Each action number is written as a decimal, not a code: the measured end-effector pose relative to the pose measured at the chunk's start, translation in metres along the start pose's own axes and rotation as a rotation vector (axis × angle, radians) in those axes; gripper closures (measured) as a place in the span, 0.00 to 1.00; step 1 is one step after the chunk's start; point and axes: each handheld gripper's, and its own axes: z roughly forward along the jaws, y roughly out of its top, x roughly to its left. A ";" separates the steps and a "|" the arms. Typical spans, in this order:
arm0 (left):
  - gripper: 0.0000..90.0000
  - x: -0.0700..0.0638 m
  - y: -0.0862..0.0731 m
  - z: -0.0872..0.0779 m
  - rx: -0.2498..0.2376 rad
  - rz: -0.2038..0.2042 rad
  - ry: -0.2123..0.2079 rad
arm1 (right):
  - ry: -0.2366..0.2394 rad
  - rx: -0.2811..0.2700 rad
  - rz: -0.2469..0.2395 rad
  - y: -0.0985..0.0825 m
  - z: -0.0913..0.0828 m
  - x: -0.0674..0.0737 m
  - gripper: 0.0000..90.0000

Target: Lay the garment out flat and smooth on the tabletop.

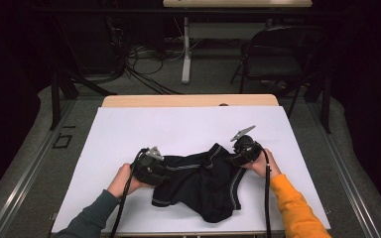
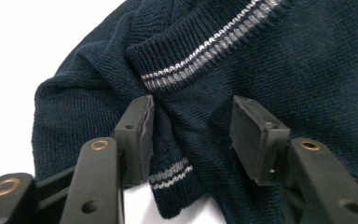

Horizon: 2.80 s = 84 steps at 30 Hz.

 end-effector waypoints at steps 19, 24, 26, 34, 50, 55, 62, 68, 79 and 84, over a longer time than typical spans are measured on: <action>0.88 -0.001 -0.001 -0.011 -0.085 0.036 0.069 | -0.107 -0.077 -0.079 -0.006 -0.051 0.020 0.91; 0.88 0.000 0.007 -0.027 -0.142 0.056 0.118 | -0.160 -0.107 -0.072 -0.008 -0.071 0.019 0.91; 0.88 0.000 0.012 -0.030 -0.148 0.073 0.151 | -0.188 -0.108 -0.063 -0.010 -0.074 0.016 0.91; 0.81 0.021 0.019 -0.002 -0.055 0.048 0.148 | -0.207 0.012 -0.058 -0.017 -0.049 0.012 0.90; 0.33 0.018 0.006 -0.032 -0.057 -0.004 0.123 | -0.147 0.075 -0.014 -0.028 -0.030 -0.001 0.66; 0.28 0.013 0.005 -0.032 -0.044 -0.004 0.105 | -0.145 0.058 -0.010 -0.028 -0.035 -0.004 0.62; 0.29 0.010 0.000 -0.021 0.011 0.001 0.085 | -0.131 -0.009 0.019 -0.026 -0.052 -0.010 0.60; 0.29 0.013 0.000 -0.030 -0.017 -0.009 0.085 | -0.126 -0.044 0.006 -0.021 -0.051 -0.008 0.59; 0.31 0.011 -0.006 -0.022 0.035 -0.006 0.062 | -0.070 -0.016 0.040 -0.021 -0.032 -0.012 0.54; 0.48 0.010 -0.008 -0.011 0.057 -0.026 -0.003 | -0.025 0.023 0.048 -0.024 -0.020 -0.011 0.61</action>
